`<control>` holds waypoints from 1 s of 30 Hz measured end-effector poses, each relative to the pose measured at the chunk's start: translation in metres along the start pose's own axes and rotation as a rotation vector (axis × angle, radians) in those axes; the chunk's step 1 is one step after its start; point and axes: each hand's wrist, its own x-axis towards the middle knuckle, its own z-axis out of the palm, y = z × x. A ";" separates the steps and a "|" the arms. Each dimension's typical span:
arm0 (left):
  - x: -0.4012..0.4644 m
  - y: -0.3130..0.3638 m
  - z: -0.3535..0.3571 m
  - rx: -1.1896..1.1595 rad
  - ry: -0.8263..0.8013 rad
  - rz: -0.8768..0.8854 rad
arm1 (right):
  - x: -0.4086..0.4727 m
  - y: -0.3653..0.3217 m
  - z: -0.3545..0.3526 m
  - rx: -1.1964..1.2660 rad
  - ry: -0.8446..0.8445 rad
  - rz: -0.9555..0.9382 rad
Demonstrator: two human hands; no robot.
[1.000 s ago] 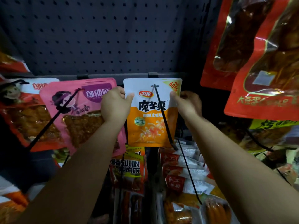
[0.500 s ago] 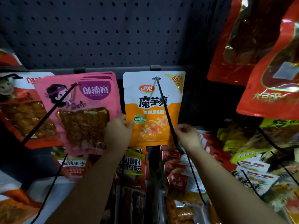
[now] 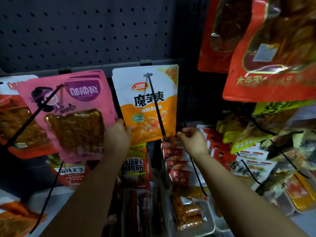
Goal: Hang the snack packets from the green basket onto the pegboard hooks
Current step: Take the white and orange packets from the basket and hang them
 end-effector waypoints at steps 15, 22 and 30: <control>-0.266 0.060 0.080 -0.486 -0.668 0.228 | -0.197 0.201 -0.157 0.343 0.061 0.287; -0.401 0.040 0.276 -0.476 -1.170 0.037 | -0.256 0.412 -0.159 0.198 -0.033 0.741; -0.515 -0.109 0.503 -0.137 -1.429 -0.248 | -0.260 0.675 -0.070 -0.199 -0.304 0.983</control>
